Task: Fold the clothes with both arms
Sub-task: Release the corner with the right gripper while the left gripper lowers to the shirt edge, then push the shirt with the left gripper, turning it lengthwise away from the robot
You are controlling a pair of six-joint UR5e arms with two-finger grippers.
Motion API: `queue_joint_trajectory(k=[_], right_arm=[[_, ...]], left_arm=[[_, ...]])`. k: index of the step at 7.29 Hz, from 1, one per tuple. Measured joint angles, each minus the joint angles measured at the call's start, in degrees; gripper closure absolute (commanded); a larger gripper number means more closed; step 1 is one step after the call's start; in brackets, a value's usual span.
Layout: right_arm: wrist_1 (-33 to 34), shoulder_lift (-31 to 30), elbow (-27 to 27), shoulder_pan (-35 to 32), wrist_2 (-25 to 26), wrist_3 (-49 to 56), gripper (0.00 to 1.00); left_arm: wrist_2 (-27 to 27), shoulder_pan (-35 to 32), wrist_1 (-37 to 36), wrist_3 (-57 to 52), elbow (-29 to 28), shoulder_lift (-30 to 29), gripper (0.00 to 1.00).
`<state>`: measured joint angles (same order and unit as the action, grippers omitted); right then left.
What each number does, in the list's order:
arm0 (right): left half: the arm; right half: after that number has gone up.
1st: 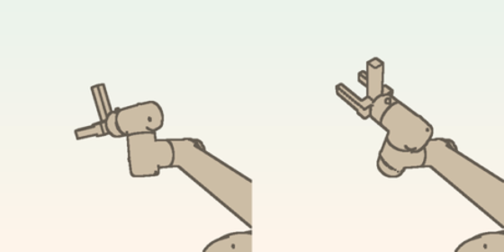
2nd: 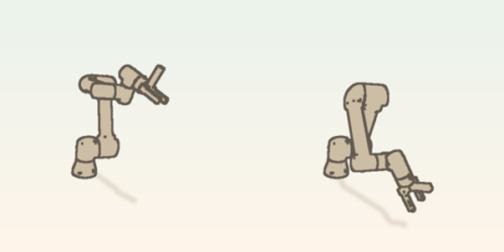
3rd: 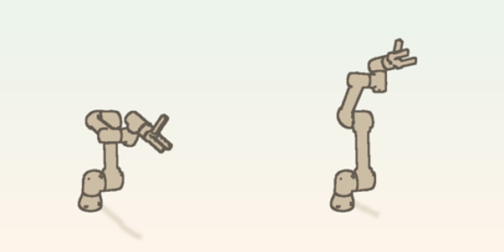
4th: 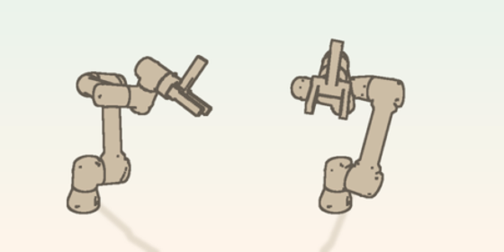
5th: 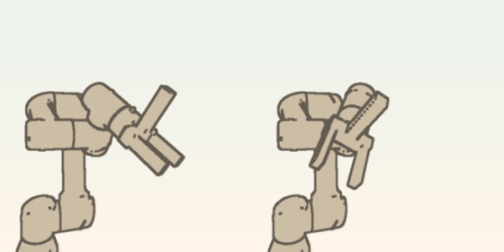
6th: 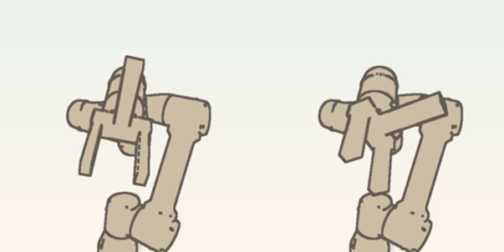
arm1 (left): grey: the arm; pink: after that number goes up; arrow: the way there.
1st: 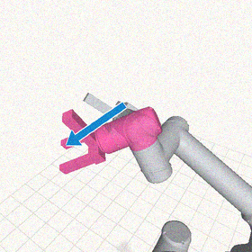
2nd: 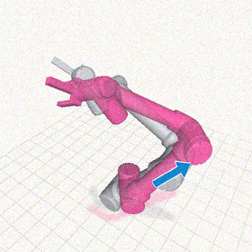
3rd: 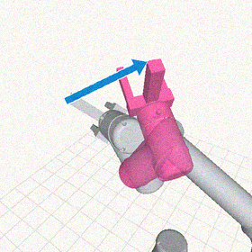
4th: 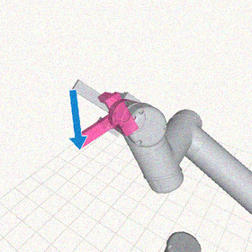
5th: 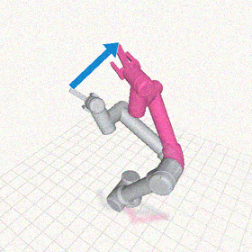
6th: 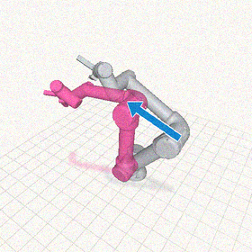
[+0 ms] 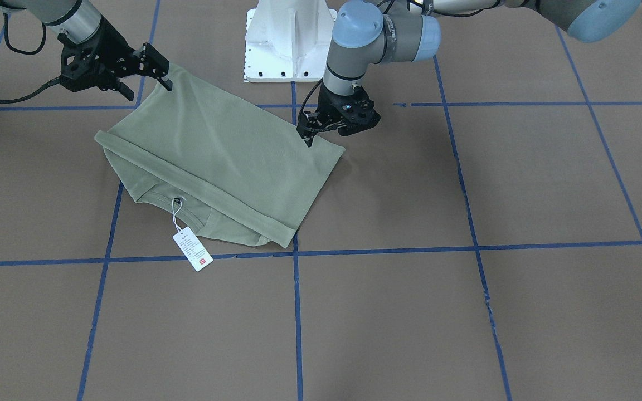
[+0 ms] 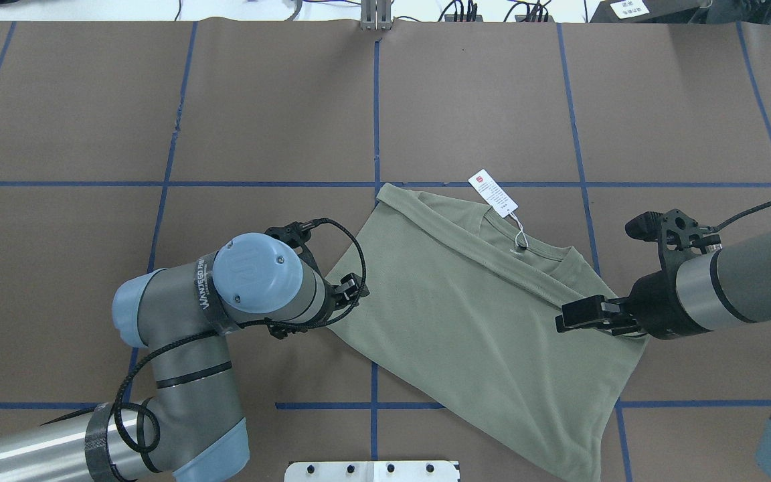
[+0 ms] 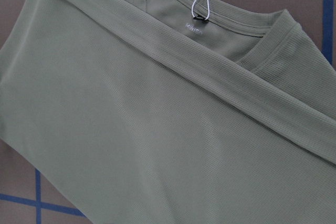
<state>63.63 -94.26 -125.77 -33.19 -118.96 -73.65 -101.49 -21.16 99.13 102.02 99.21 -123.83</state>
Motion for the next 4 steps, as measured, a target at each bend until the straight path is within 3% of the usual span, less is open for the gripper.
queue_joint_trajectory(k=[1, 2, 3, 4], right_arm=[[0.00, 0.46, 0.52, -0.03, 0.23, 0.00, 0.00], [0.00, 0.70, 0.85, -0.06, 0.33, 0.00, 0.00], [0.00, 0.78, 1.00, -0.09, 0.37, 0.00, 0.00], [0.00, 0.81, 1.09, -0.10, 0.39, 0.00, 0.00]], left_arm=[[0.90, 0.17, 0.08, 0.10, -1.08, -0.05, 0.12], [1.32, 0.20, 0.08, 0.29, -1.56, -0.07, 0.33], [1.48, 0.23, 0.05, 0.50, -1.74, -0.07, 0.63], [1.53, 0.23, 0.06, 0.46, -1.78, -0.04, 0.83]])
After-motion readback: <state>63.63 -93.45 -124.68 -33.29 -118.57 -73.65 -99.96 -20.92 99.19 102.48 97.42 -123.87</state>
